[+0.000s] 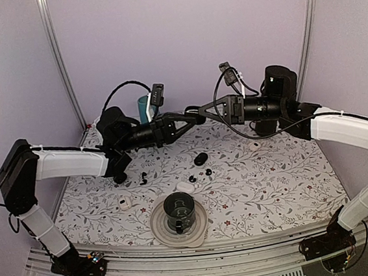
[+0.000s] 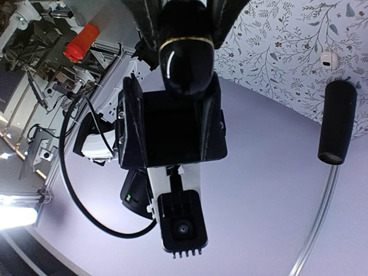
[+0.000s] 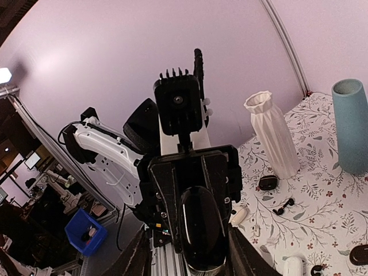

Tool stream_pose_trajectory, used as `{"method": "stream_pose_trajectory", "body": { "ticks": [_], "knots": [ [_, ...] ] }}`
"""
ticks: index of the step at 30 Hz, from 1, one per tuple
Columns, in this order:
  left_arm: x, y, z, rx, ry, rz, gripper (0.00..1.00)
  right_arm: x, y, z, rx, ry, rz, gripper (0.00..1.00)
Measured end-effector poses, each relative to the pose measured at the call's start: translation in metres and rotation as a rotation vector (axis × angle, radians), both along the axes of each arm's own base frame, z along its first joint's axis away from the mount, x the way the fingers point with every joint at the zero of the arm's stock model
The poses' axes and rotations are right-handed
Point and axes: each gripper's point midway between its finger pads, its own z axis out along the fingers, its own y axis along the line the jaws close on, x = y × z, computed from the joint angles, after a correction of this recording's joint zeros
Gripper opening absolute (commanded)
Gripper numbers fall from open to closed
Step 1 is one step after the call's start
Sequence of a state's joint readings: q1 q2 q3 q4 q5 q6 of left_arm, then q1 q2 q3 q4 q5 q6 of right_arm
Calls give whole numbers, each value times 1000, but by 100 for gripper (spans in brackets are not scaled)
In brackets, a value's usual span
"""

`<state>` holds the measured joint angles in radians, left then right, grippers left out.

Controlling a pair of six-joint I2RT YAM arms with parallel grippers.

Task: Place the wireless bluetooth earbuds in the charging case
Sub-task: Pass from the left arm to the right

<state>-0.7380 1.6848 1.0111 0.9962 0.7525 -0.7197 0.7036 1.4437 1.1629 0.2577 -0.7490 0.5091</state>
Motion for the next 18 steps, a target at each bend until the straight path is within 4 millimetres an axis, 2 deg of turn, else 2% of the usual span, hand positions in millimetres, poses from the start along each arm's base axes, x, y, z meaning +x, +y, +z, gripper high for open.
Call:
{"method": "stream_pose_trajectory", "body": {
  "ticks": [6, 13, 16, 18],
  "knots": [
    [0, 0, 1, -11, 30, -14, 0, 3, 0, -3, -2, 9, -14, 33],
    [1, -2, 2, -18, 48, -21, 0, 6, -1, -4, -4, 14, -24, 29],
    [1, -2, 4, -21, 49, -25, 0, 6, -1, -4, -3, 13, -26, 21],
    [1, -2, 5, -21, 50, -26, 0, 7, -1, -4, -3, 14, -28, 11]
  ]
}}
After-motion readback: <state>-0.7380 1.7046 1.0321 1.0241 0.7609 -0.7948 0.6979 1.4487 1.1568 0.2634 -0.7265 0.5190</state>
